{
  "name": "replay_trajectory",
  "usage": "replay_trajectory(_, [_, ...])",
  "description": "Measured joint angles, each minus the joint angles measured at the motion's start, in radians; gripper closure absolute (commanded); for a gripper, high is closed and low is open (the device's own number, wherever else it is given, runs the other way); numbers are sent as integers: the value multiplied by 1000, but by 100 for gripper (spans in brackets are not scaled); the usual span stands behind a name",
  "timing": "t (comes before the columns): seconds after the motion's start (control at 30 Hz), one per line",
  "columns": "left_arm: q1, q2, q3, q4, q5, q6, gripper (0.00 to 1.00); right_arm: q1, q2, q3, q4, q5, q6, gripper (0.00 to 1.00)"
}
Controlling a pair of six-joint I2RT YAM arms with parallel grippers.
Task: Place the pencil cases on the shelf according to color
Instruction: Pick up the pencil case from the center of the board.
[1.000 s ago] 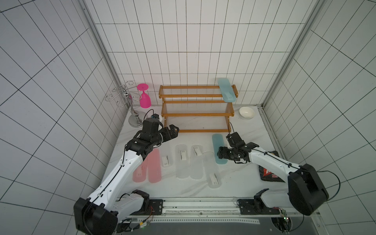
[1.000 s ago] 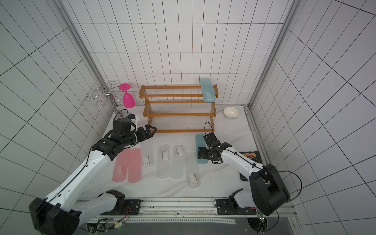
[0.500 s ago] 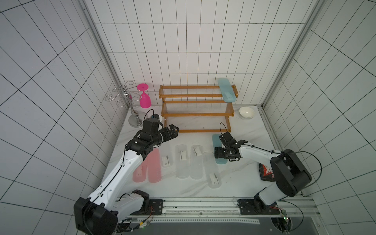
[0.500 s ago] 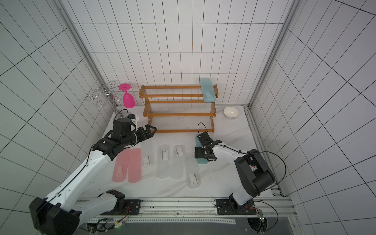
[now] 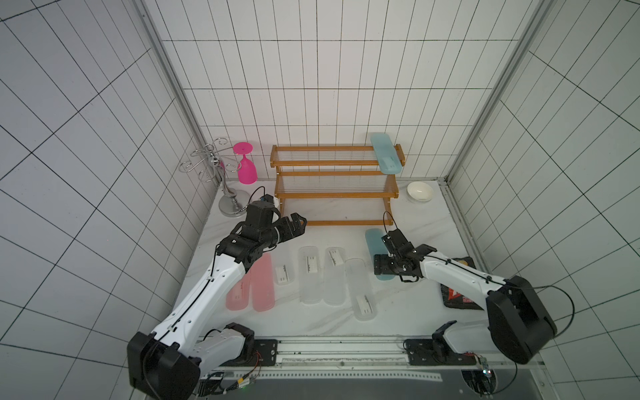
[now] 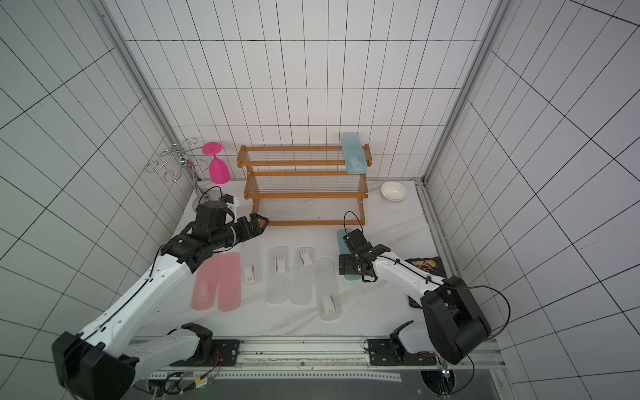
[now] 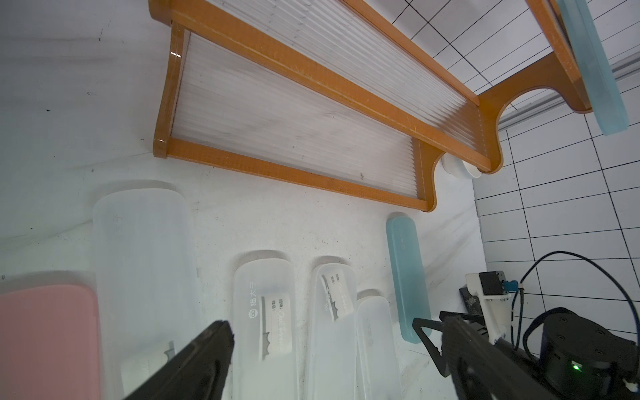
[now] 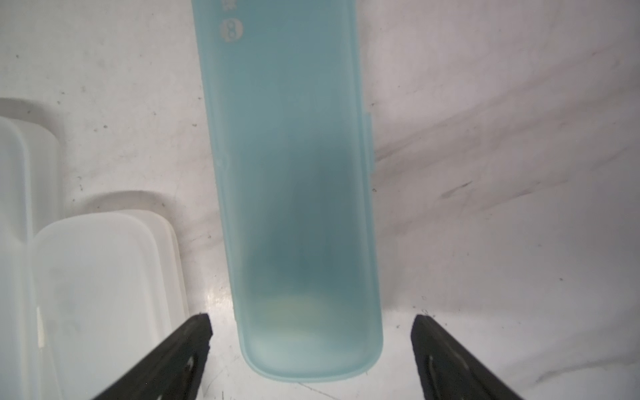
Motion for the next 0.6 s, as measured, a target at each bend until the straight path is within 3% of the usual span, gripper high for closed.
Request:
replay_trajectory(0.33, [-1,0,0,-1,-23,11,2,-26,50,-8,9,-100,-27,1])
replay_trajectory(0.6, [-1,-10,0,-2,-45,27,2,-14,112,0,2,-72,-21,1])
